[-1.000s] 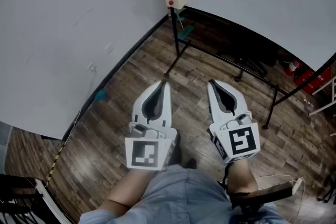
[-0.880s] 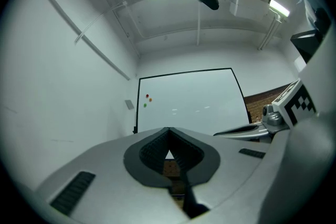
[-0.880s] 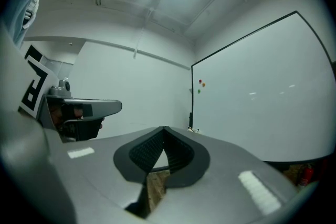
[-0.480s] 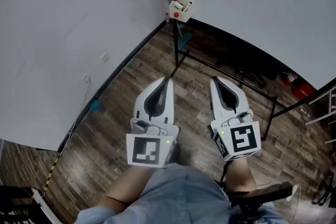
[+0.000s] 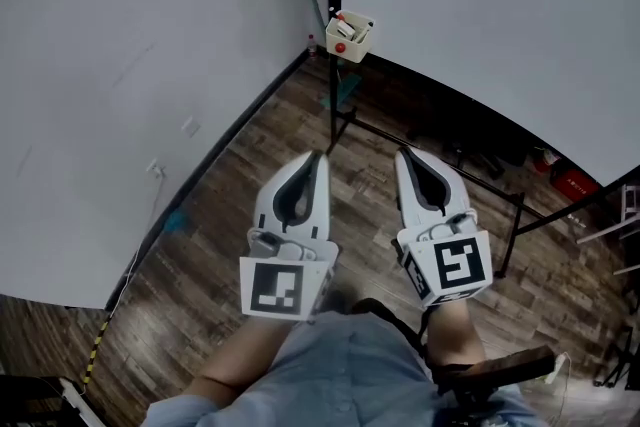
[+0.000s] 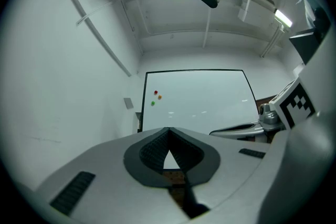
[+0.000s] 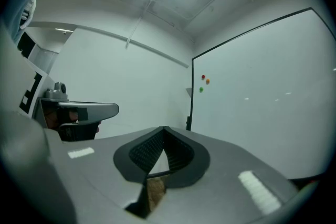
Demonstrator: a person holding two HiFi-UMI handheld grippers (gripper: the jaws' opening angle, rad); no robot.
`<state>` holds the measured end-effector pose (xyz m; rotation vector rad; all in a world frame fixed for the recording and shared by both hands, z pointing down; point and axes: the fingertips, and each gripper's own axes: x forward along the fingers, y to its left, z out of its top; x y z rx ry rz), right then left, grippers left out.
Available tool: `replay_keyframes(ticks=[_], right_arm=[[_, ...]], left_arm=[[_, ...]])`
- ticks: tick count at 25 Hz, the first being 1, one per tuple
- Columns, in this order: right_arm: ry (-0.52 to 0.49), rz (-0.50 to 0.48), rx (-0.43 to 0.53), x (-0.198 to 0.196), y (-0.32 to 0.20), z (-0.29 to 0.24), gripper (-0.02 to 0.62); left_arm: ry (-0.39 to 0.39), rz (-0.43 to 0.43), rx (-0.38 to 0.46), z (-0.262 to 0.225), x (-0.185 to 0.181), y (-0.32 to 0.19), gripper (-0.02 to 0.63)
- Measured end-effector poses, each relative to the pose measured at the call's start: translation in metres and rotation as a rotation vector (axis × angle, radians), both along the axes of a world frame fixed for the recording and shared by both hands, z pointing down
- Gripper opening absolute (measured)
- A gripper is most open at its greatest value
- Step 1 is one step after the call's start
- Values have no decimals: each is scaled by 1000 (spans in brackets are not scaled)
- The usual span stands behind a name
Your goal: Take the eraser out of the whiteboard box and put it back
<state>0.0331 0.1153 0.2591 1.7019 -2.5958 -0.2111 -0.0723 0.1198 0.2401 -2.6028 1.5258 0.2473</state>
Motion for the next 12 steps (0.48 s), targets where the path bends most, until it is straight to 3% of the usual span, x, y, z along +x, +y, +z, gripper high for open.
replay_keyframes(ticks=[12], right_arm=[[15, 5, -14, -3, -56, 8, 2]], left_arm=[[-4, 11, -41, 19, -2, -57, 3]])
